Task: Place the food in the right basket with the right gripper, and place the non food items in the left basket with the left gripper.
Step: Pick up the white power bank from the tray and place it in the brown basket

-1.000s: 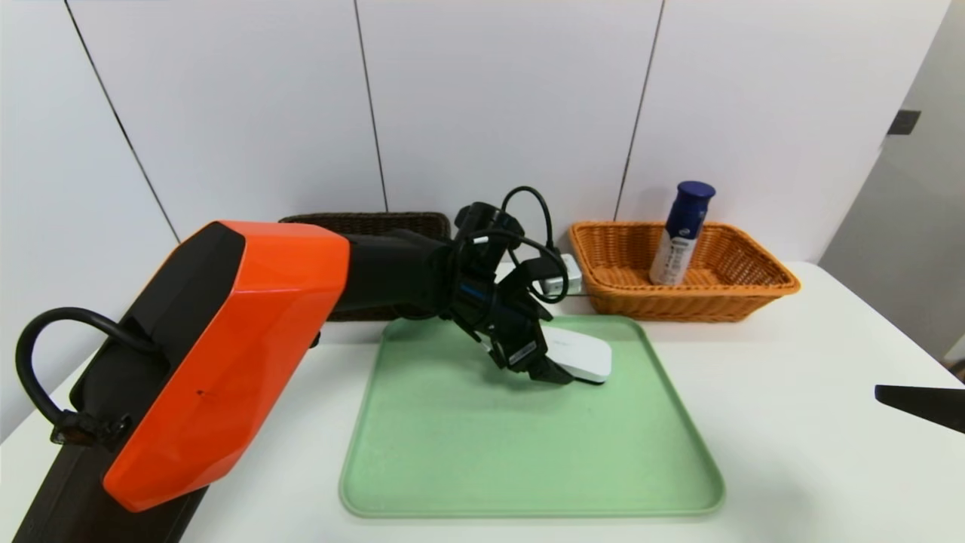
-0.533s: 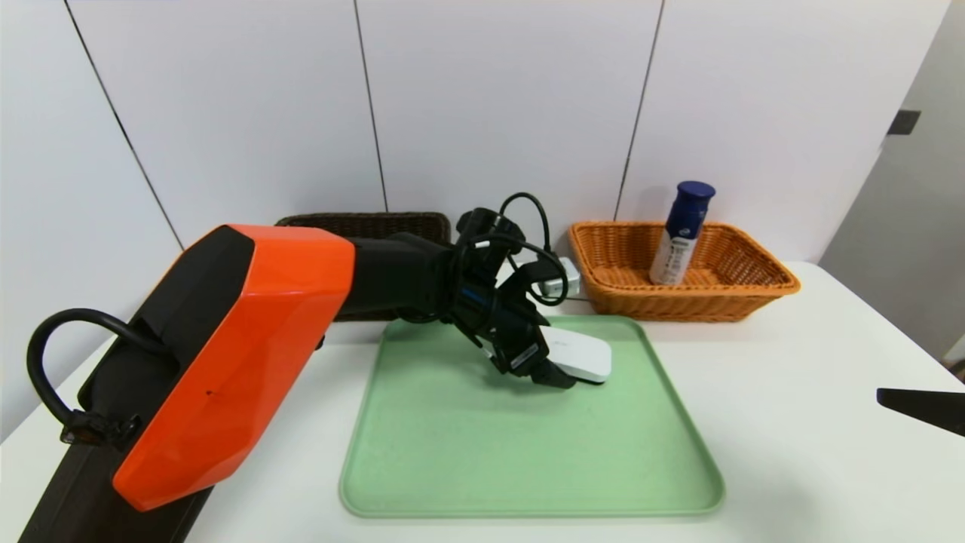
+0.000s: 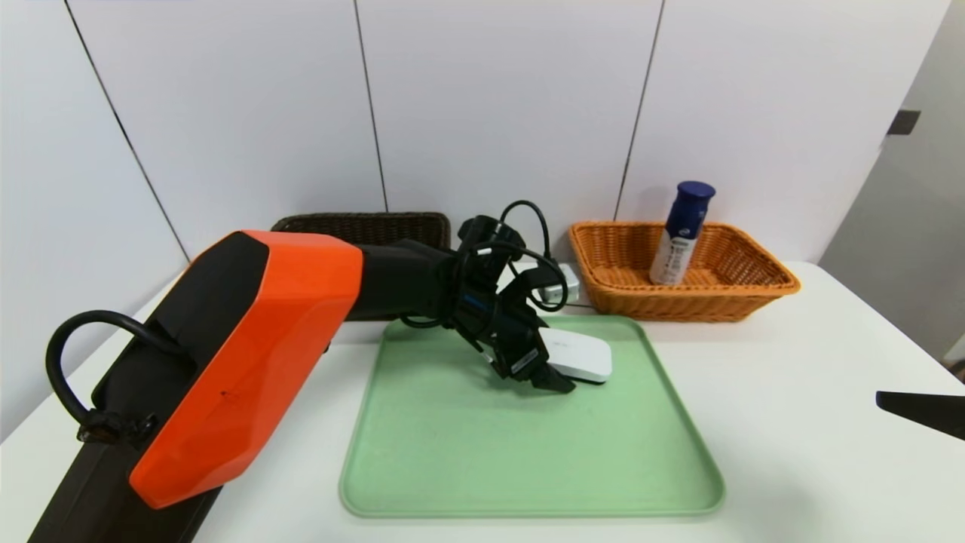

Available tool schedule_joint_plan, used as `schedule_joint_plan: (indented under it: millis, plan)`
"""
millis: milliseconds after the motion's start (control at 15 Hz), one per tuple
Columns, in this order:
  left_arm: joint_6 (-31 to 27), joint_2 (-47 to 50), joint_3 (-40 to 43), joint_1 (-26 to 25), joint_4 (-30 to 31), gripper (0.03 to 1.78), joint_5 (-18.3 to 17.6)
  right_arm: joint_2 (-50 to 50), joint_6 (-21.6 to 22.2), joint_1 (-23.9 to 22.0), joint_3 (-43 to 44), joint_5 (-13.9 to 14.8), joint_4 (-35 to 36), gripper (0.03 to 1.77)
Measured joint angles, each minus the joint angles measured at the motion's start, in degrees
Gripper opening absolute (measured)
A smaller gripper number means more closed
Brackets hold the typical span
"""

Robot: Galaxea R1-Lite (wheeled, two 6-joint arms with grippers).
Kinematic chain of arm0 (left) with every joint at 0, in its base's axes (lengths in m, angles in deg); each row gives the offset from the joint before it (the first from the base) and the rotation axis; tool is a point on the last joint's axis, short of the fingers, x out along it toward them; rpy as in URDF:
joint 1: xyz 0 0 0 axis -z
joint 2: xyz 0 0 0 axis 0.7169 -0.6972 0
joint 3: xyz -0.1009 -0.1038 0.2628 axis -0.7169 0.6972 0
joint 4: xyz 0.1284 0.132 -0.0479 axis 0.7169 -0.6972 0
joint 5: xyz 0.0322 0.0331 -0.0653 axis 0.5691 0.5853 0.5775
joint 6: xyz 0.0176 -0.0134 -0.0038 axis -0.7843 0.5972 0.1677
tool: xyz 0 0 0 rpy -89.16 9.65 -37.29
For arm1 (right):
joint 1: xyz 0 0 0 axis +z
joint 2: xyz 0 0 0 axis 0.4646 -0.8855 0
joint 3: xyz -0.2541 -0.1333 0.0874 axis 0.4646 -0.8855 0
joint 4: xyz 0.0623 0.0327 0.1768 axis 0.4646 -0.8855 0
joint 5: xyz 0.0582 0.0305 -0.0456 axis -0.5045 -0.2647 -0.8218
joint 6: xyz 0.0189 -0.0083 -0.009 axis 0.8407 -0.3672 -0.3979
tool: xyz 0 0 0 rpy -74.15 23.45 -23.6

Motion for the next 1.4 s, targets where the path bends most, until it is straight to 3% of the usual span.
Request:
schedule_joint_plan:
  millis: [333,600,1400]
  plan:
    - [0.0,-0.2,0.0,0.0,0.1,1.69,0.1,-0.1,0.0,0.0,-0.1,-0.1,0.1,1.69]
    - [0.0,-0.1,0.0,0.0,0.0,1.08,0.1,-0.1,0.0,0.0,-0.1,0.0,0.1,1.69]
    - [0.4,10.3,0.0,0.1,-0.5,1.06,0.5,0.1,-0.1,0.0,0.6,-1.0,0.1,1.69]
